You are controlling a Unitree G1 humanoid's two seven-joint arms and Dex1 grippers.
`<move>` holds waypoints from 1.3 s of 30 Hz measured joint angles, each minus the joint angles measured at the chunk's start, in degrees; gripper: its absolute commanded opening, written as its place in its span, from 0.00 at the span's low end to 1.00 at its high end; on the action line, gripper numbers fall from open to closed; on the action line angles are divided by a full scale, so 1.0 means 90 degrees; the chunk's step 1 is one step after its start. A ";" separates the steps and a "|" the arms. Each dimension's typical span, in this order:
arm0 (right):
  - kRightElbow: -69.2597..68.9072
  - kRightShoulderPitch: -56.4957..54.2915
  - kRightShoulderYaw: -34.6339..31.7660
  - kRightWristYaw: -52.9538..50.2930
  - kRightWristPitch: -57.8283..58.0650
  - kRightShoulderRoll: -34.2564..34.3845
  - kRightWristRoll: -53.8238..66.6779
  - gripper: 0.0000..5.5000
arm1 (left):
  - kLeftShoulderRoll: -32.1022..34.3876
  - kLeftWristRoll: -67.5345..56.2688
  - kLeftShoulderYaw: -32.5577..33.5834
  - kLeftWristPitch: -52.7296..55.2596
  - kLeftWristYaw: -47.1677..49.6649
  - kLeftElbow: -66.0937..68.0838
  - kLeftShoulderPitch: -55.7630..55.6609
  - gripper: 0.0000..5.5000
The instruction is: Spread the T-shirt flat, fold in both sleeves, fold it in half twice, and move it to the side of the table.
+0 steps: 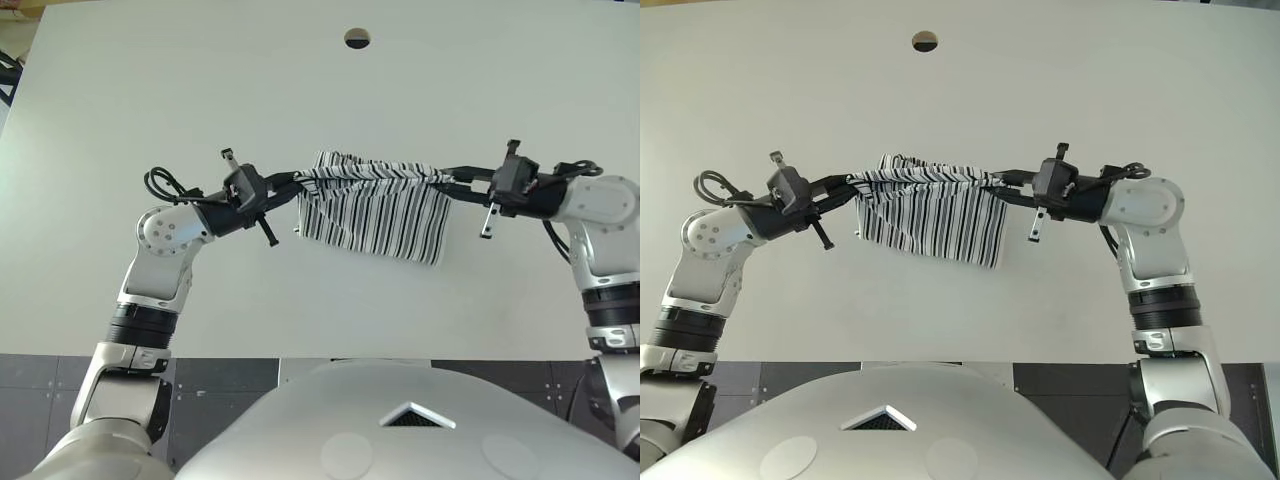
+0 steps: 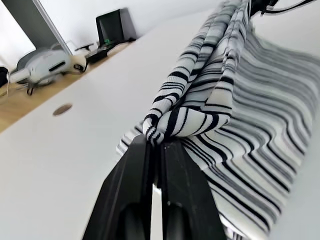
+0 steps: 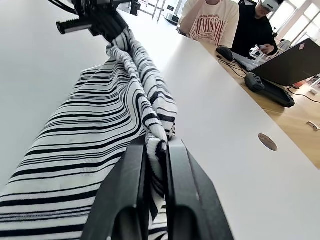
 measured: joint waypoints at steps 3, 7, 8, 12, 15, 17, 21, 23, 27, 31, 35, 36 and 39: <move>0.0441 -0.0162 0.0048 -0.0057 -0.0248 0.0104 -0.0257 0.04 | -0.0143 0.0220 0.0000 -0.0133 0.0000 0.0413 -0.0103 0.02; 0.1301 -0.0390 0.0120 -0.0229 -0.0654 0.0303 -0.0655 0.04 | -0.0362 0.0407 -0.0004 -0.0232 0.0000 0.0829 -0.0302 0.02; 0.1493 -0.0435 0.0122 -0.0268 -0.0729 0.0337 -0.0741 0.04 | -0.0414 0.0451 -0.0005 -0.0239 0.0000 0.0900 -0.0339 0.02; 0.2069 -0.0605 0.0121 -0.0450 -0.0936 0.0495 -0.0873 0.04 | -0.0581 0.0502 0.0000 -0.0266 0.0000 0.0982 -0.0497 0.02; 0.2241 -0.0644 0.0118 -0.0483 -0.0997 0.0549 -0.0875 0.04 | -0.0657 0.0499 0.0038 -0.0264 -0.0001 0.0979 -0.0541 0.02; 0.2295 -0.0659 0.0118 -0.0486 -0.1048 0.0553 -0.0874 0.04 | -0.0691 0.0499 0.0054 -0.0256 -0.0003 0.0959 -0.0571 0.02; 0.2256 -0.0653 0.0095 -0.0473 -0.1065 0.0551 -0.0858 0.04 | -0.0736 0.0500 0.0057 -0.0233 -0.0011 0.0845 -0.0683 0.02; 0.2156 -0.0626 0.0045 -0.0431 -0.1064 0.0527 -0.0845 0.04 | -0.0794 0.0515 0.0048 -0.0225 -0.0011 0.0845 -0.0739 0.02; 0.1987 -0.0538 -0.0042 -0.0363 -0.0989 0.0455 -0.0719 0.04 | -0.0918 0.0682 -0.0007 -0.0243 -0.0014 0.1118 -0.0973 0.02; 0.1970 -0.0509 -0.0083 -0.0389 -0.0922 0.0439 -0.0724 0.18 | -0.1035 0.0910 -0.0033 -0.0352 -0.0014 0.1923 -0.1300 0.12; 0.2167 -0.0535 -0.0084 -0.0667 -0.0875 0.0457 -0.0870 0.30 | -0.1121 0.1014 -0.0015 -0.0528 0.0004 0.2613 -0.1484 0.22; 0.2316 -0.0574 -0.0087 -0.0845 -0.0861 0.0482 -0.0951 0.33 | -0.1144 0.1046 0.0004 -0.0559 0.0051 0.2783 -0.1553 0.25; 0.2747 -0.0767 -0.0122 -0.1486 -0.0738 0.0601 -0.1233 0.33 | -0.1229 0.1108 0.0105 -0.0609 0.0214 0.3118 -0.1715 0.25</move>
